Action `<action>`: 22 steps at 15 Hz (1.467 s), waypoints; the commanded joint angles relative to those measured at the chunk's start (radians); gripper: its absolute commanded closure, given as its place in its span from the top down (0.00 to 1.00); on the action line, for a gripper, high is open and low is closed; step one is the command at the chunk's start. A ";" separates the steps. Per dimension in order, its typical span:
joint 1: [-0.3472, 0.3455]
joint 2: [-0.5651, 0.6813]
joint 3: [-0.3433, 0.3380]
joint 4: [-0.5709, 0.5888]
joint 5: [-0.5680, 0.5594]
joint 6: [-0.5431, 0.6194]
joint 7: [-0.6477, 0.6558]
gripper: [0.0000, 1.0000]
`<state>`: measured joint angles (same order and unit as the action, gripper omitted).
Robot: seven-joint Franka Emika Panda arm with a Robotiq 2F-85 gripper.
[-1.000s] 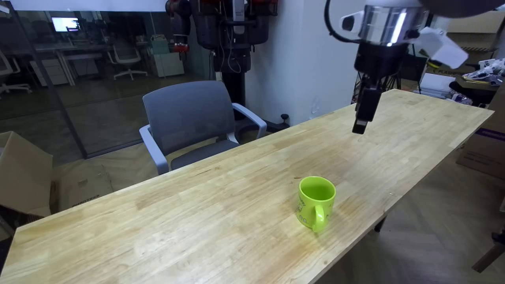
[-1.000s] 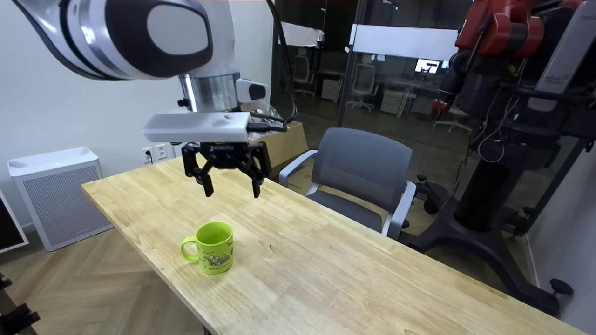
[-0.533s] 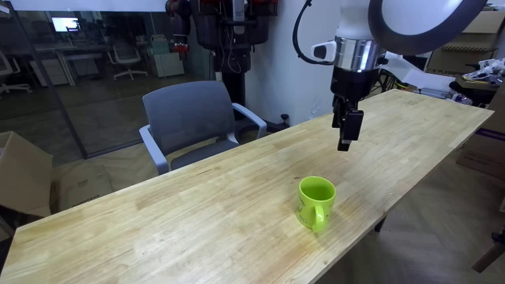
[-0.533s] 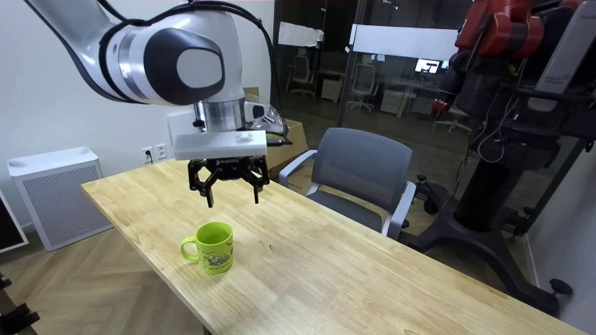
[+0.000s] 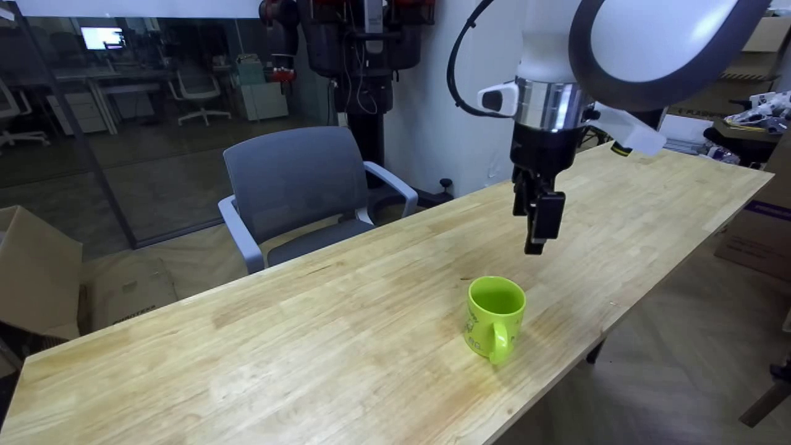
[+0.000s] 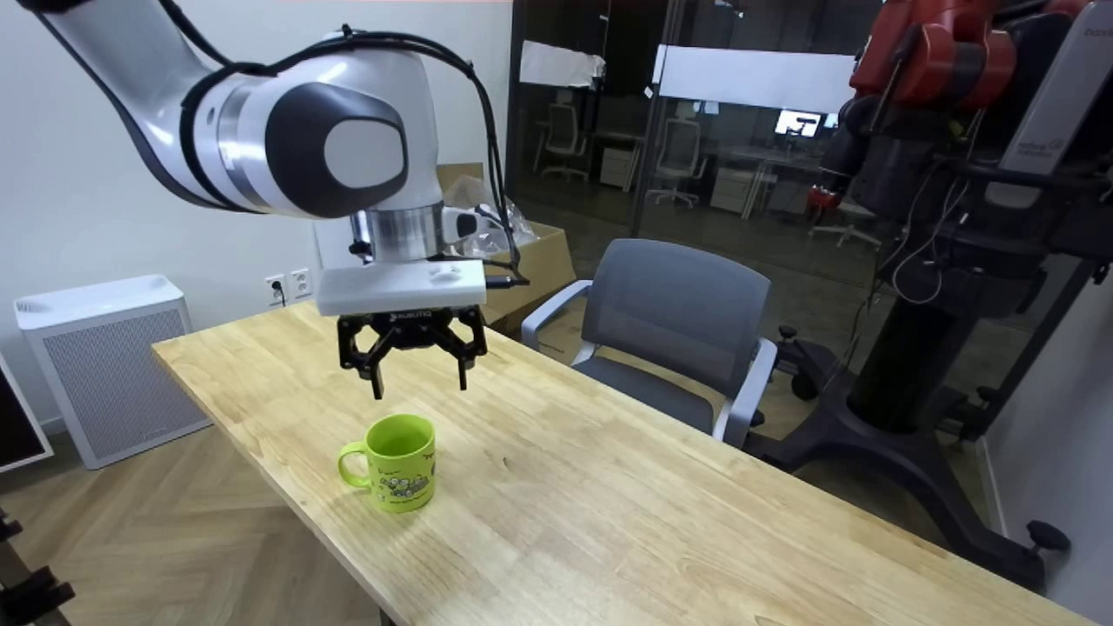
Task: Pick up the cup from the table and move it slightly forward.
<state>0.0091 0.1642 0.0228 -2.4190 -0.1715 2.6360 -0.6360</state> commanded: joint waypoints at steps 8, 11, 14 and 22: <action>-0.013 0.115 0.021 -0.043 -0.081 0.173 -0.002 1.00; -0.031 0.120 0.043 -0.040 -0.056 0.157 -0.010 1.00; -0.038 0.132 0.043 -0.040 -0.057 0.170 -0.010 1.00; -0.092 0.218 0.054 0.070 -0.038 0.176 -0.050 1.00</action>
<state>-0.0535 0.3377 0.0591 -2.4068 -0.2159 2.8128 -0.6651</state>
